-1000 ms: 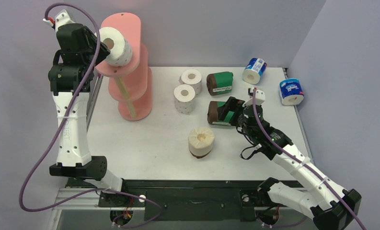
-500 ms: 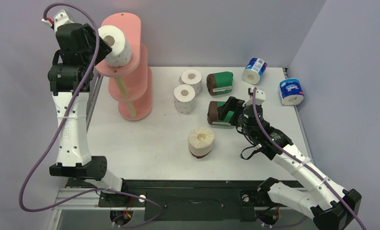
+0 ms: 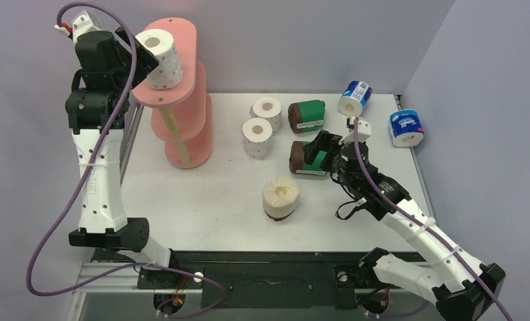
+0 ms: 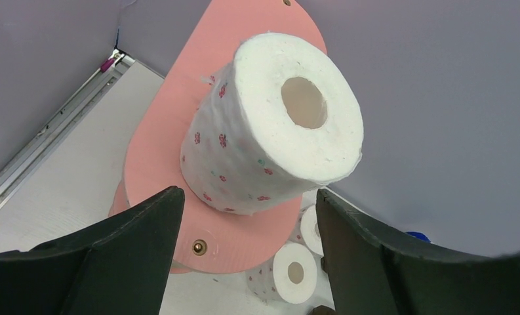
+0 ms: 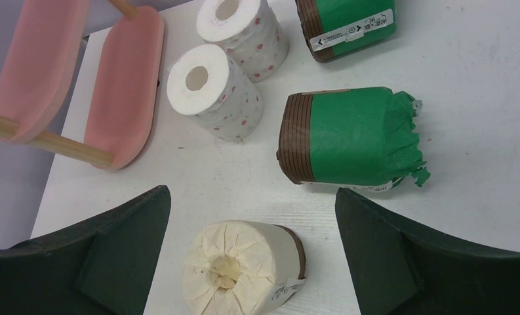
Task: Place and organize the paper towels onto the shelf
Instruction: Place the paper towel on the shelf, then move the paper towel to the center of the board.
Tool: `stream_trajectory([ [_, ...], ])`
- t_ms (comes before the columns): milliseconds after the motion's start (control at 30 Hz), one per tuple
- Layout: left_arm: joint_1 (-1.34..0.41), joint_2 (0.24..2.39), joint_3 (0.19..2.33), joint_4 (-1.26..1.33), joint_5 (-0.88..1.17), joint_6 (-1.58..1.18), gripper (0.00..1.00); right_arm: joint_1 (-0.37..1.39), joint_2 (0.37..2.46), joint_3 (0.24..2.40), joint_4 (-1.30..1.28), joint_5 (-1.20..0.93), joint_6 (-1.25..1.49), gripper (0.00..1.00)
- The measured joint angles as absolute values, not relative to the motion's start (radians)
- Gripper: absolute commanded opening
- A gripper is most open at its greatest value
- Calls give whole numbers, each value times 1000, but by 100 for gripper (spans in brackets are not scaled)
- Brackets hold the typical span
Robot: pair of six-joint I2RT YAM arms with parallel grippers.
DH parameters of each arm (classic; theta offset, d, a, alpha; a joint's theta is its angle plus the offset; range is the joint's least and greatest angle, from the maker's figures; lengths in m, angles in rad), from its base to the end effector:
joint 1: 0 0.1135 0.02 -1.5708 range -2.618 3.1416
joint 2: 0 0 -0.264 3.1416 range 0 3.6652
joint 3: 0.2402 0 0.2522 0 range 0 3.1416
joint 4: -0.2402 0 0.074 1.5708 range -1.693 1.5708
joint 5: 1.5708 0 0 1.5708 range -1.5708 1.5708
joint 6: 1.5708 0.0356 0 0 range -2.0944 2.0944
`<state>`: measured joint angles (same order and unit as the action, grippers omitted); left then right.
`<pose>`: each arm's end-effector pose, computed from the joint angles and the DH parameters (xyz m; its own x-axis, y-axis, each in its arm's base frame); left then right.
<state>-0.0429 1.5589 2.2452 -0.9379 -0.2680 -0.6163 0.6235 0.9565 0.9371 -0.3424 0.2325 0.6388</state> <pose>0.2734 -0.0023 0.5522 -0.0788 -0.5545 -0.8284 -0.3191 0.8013 -0.5060 0.1798 0.1192 0.3460 -0.4651 0.3801 -0.7995 -0.1443 0.8585 0.4922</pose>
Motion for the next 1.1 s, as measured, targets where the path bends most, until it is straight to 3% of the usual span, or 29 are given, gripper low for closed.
stream_trajectory([
  [300,-43,1538,2223,-897,-251,-620,78,624,972,947,-350,232,635,91],
  [600,-76,1311,1985,-758,-231,-611,85,624,970,963,-353,232,609,94],
  [900,-390,1017,1652,-689,-315,-509,87,624,839,913,-331,253,595,96],
  [1100,-669,942,1363,-686,-399,-514,87,624,745,797,-323,333,599,96],
])
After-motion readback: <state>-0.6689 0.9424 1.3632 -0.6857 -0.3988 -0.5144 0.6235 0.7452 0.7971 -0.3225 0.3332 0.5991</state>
